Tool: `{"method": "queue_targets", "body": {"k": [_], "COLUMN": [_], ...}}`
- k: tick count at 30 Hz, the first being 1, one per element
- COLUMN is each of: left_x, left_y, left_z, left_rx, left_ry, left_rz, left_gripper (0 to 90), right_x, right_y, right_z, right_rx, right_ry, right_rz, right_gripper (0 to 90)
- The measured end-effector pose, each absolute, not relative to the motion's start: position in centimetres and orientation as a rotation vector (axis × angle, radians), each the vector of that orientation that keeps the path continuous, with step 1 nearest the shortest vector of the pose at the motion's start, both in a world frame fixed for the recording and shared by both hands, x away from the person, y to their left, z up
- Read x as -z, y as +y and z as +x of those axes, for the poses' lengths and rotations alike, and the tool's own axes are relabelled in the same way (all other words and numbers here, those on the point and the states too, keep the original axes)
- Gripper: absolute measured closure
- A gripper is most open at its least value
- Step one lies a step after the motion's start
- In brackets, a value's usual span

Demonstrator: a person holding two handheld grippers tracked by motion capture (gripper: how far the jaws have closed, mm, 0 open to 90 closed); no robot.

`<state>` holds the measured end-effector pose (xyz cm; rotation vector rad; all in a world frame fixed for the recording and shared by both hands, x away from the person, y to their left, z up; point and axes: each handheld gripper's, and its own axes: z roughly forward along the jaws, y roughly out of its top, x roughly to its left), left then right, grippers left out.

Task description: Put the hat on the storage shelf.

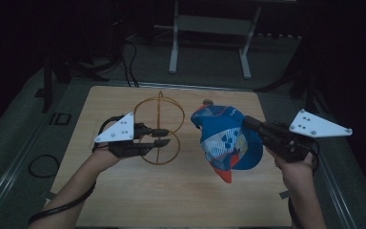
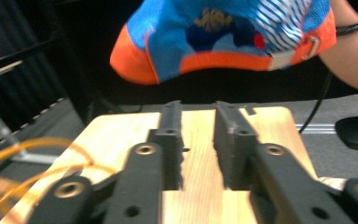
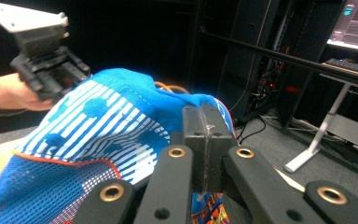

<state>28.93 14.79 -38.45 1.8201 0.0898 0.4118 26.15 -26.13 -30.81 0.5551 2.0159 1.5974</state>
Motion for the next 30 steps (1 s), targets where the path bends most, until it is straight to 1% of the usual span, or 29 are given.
{"method": "queue_targets", "body": {"k": [4,6,8,9,11,13,15,17,19,20,22,23,27,30], "left_x": [39.5,40.1,40.7,41.1,42.0,42.9,43.8,44.8,45.8,46.3,47.2,47.6,49.3,50.8], "left_y": [16.5,17.3,18.0,18.3,19.0,19.5,19.9,20.3,20.8,21.0,21.5,21.7,22.8,23.4], "left_z": [28.1,27.6,27.2,27.1,26.8,26.5,26.2,25.9,25.7,25.7,25.6,25.5,25.0,24.4], "left_rx": [-0.449,-0.436,-0.449,-0.449,-0.446,-0.454,-0.474,-0.483,-0.496,-0.505,-0.518,-0.526,-0.578,-0.598], "left_ry": [0.144,0.177,0.213,0.229,0.289,0.333,0.37,0.413,0.448,0.468,0.519,0.541,0.631,0.66], "left_rz": [1.832,1.822,1.832,1.831,1.83,1.822,1.838,1.857,1.851,1.844,1.848,1.842,1.817,1.788], "left_gripper": [61.1,56.1,46.7,44.7,34.0,27.7,23.2,14.5,14.4,12.9,4.1,1.9,1.8,1.8], "right_x": [30.2,29.9,29.5,29.3,28.9,28.6,28.2,27.9,27.6,27.5,27.3,27.3,27.1,27.2], "right_y": [-25.5,-25.0,-24.4,-24.1,-23.4,-22.5,-21.5,-20.4,-19.3,-18.7,-17.5,-16.9,-14.6,-12.9], "right_z": [27.0,27.6,28.1,28.5,29.1,29.8,30.4,30.9,31.5,31.7,32.3,32.6,33.6,34.3], "right_rx": [-1.61,-1.622,-1.632,-1.64,-1.651,-1.669,-1.674,-1.677,-1.672,-1.673,-1.663,-1.669,-1.662,-1.658], "right_ry": [2.005,2.005,2.001,2.001,1.996,1.993,1.992,1.997,2.006,2.008,2.019,2.024,2.053,2.075], "right_rz": [0.562,0.566,0.573,0.57,0.579,0.58,0.581,0.575,0.565,0.563,0.558,0.556,0.546,0.539], "right_gripper": [90.0,90.0,90.0,90.0,90.0,90.0,90.0,90.0,90.0,90.0,90.0,90.0,90.0,90.0]}}
